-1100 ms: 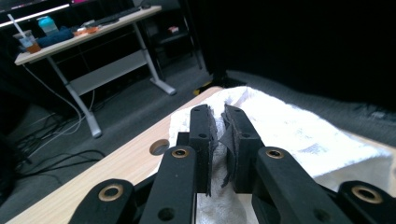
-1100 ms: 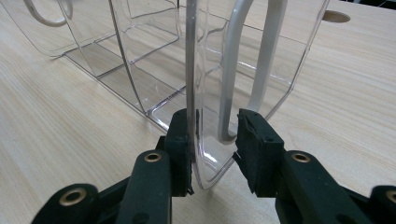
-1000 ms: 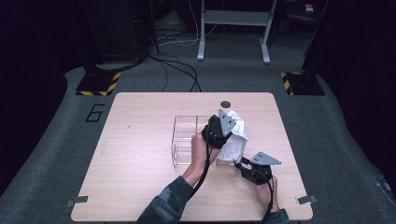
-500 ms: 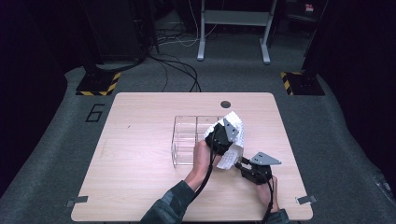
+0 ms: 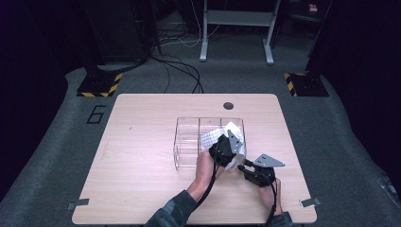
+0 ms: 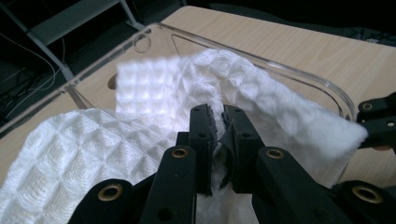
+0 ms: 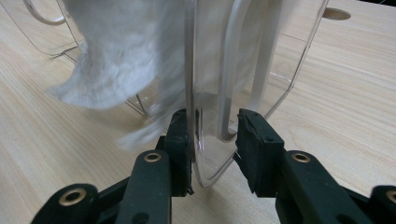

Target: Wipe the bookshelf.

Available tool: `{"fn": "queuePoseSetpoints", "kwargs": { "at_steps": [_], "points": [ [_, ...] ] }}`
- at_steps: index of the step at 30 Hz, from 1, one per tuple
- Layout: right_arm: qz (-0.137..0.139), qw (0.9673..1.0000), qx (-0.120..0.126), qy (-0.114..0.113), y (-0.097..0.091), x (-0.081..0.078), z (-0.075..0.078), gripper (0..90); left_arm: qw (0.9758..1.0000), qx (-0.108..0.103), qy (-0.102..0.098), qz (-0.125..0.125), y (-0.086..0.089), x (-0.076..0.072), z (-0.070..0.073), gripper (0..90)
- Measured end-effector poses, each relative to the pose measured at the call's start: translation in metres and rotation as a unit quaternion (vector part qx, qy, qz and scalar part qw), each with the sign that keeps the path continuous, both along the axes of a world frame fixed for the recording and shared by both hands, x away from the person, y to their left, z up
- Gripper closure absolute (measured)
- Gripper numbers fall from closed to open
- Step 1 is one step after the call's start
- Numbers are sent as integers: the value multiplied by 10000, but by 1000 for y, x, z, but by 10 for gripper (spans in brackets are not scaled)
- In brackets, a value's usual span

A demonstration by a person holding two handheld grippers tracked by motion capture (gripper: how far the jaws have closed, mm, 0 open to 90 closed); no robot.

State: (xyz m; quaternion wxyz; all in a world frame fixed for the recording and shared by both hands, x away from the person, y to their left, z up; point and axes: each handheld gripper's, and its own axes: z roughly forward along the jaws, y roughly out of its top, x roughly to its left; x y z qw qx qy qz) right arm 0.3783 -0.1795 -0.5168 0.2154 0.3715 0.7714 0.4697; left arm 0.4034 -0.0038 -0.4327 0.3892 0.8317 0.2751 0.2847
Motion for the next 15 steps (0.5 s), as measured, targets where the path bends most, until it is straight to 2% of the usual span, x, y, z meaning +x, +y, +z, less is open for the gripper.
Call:
{"fn": "queuePoseSetpoints", "kwargs": {
  "at_steps": [7,15],
  "points": [
    [-4,10000,2,-4,0,0,0,662,9999,0,139,-48,0,-4,-15,824],
    [22,10000,-12,42,0,0,0,661,9995,101,282,-79,1,-8,-29,824]
  ]
}}
